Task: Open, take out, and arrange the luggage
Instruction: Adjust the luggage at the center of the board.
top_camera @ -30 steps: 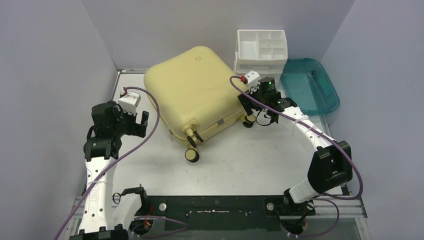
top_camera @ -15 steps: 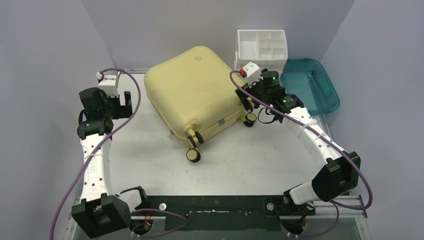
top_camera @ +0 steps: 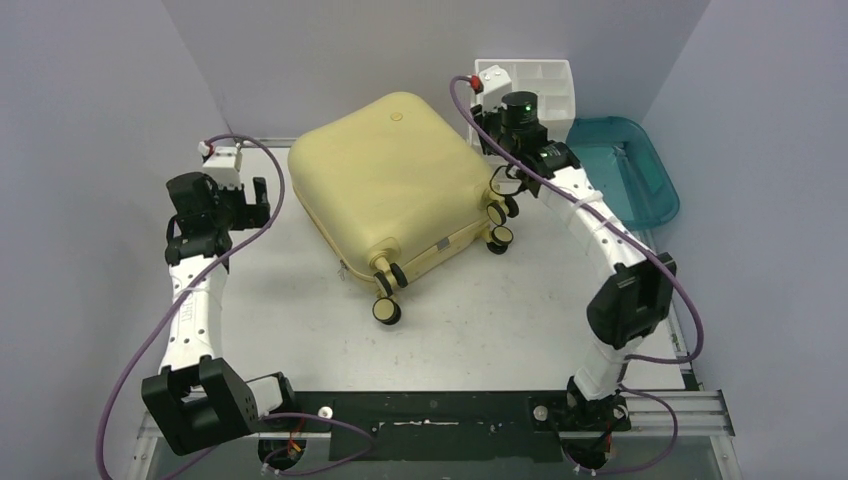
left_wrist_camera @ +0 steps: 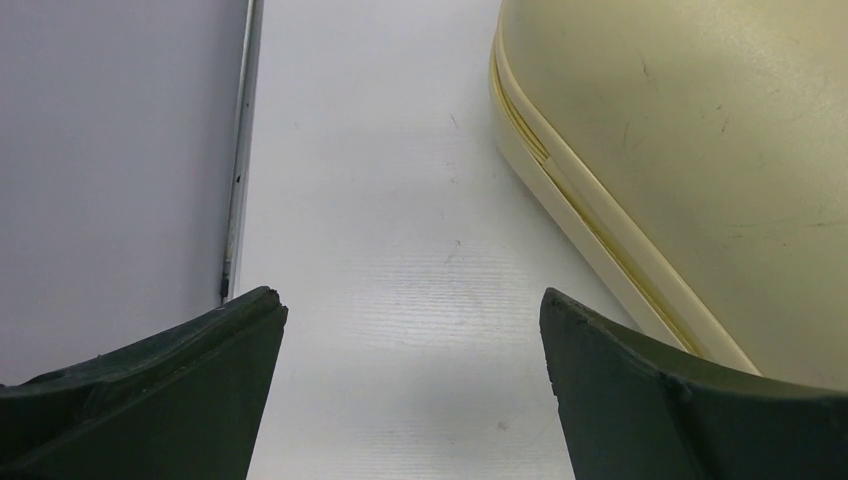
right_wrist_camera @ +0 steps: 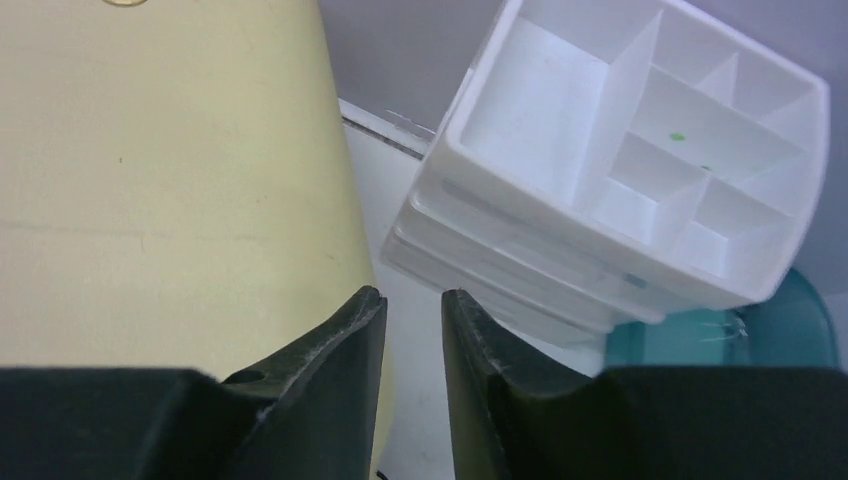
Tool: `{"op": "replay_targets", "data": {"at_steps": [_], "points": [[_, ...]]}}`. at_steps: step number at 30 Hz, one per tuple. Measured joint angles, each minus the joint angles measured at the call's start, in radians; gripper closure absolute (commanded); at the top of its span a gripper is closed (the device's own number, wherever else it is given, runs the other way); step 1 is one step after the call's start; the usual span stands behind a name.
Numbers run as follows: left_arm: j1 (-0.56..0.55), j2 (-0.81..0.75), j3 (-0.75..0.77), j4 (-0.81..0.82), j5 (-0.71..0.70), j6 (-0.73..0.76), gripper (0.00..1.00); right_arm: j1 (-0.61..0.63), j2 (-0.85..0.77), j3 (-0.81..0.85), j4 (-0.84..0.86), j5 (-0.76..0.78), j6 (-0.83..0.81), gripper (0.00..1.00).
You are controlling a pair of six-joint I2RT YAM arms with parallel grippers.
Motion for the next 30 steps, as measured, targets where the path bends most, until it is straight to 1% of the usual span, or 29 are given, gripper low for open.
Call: {"op": "replay_targets", "data": {"at_steps": [2,3,9,14,19,22,25,26,27,28,30], "points": [[0.000,-0.003,-0.032,0.019,0.011,0.005,0.03,0.001,0.077,0.059,-0.009,-0.003,0.005,0.98],[0.000,-0.008,-0.054,0.029,0.020,0.011,0.03,0.001,0.121,0.089,-0.013,-0.005,0.005,1.00],[0.000,-0.067,-0.186,0.032,0.108,0.054,0.03,0.003,0.341,0.280,-0.063,-0.018,-0.034,1.00],[-0.002,-0.157,-0.272,0.016,0.183,0.118,0.03,0.002,0.455,0.409,-0.103,-0.091,-0.109,1.00],[-0.004,-0.245,-0.326,-0.031,0.264,0.217,0.03,0.010,0.502,0.508,-0.124,-0.183,-0.200,1.00],[-0.018,-0.272,-0.338,-0.098,0.341,0.314,0.03,0.034,0.518,0.550,-0.124,-0.235,-0.246,1.00],[-0.076,-0.274,-0.343,-0.159,0.382,0.394,0.03,0.081,0.518,0.561,-0.139,-0.279,-0.262,1.00],[-0.108,-0.273,-0.347,-0.175,0.387,0.415,0.03,0.106,0.518,0.561,-0.139,-0.277,-0.262,0.98],[-0.139,-0.272,-0.351,-0.185,0.387,0.428,0.03,0.116,0.518,0.561,-0.140,-0.275,-0.258,0.94],[-0.174,-0.270,-0.356,-0.195,0.388,0.441,0.03,0.132,0.518,0.561,-0.142,-0.274,-0.250,0.84],[-0.238,-0.265,-0.367,-0.206,0.389,0.462,0.03,0.150,0.508,0.557,-0.154,-0.280,-0.219,0.53]]}}
